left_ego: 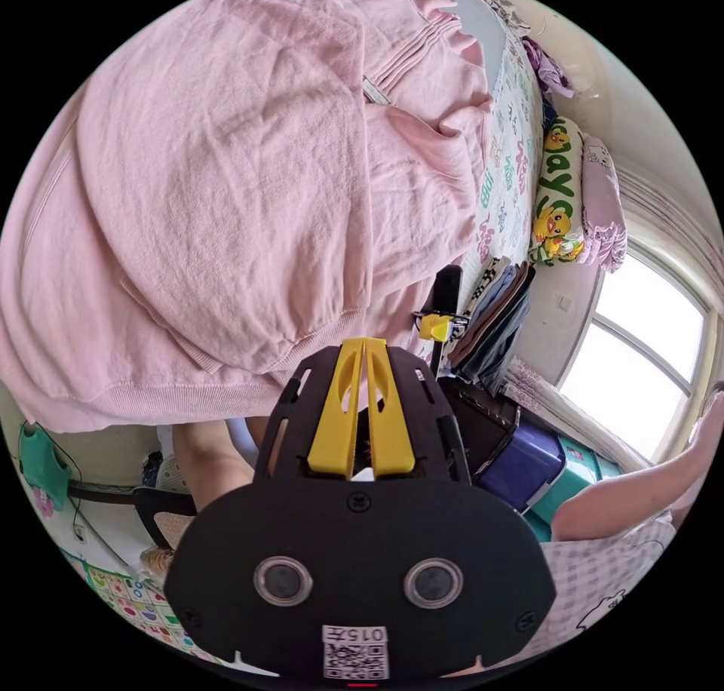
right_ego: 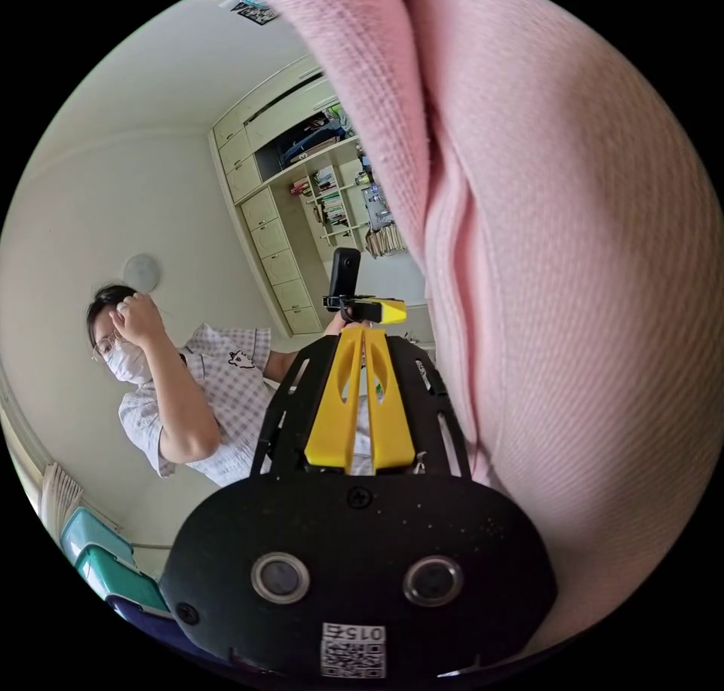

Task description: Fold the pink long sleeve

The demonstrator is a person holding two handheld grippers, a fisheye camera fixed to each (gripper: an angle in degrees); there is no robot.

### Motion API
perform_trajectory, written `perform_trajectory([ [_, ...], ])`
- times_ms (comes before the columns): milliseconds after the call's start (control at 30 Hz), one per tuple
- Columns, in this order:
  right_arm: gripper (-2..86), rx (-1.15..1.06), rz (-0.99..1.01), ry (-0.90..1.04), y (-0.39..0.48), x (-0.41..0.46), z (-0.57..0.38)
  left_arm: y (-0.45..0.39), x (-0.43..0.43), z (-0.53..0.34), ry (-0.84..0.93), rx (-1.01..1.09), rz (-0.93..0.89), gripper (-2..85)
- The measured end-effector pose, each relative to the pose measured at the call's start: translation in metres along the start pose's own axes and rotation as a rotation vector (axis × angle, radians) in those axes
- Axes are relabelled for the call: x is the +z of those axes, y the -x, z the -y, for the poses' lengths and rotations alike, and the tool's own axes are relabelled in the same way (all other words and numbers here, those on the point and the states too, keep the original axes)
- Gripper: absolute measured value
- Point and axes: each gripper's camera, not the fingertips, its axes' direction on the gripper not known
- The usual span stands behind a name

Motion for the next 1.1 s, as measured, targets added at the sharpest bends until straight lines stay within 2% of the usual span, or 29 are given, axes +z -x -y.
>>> perform_trajectory([
  [567, -0.5, 0.0, 0.002, 0.001, -0.031, 0.022, -0.004, -0.001, 0.0, 0.007, 0.016, 0.002, -0.019, -0.9],
  [1100, -0.6, 0.0, 0.002, 0.001, -0.037, 0.001, -0.016, -0.005, -0.001, 0.011, 0.022, -0.023, -0.065, -0.9],
])
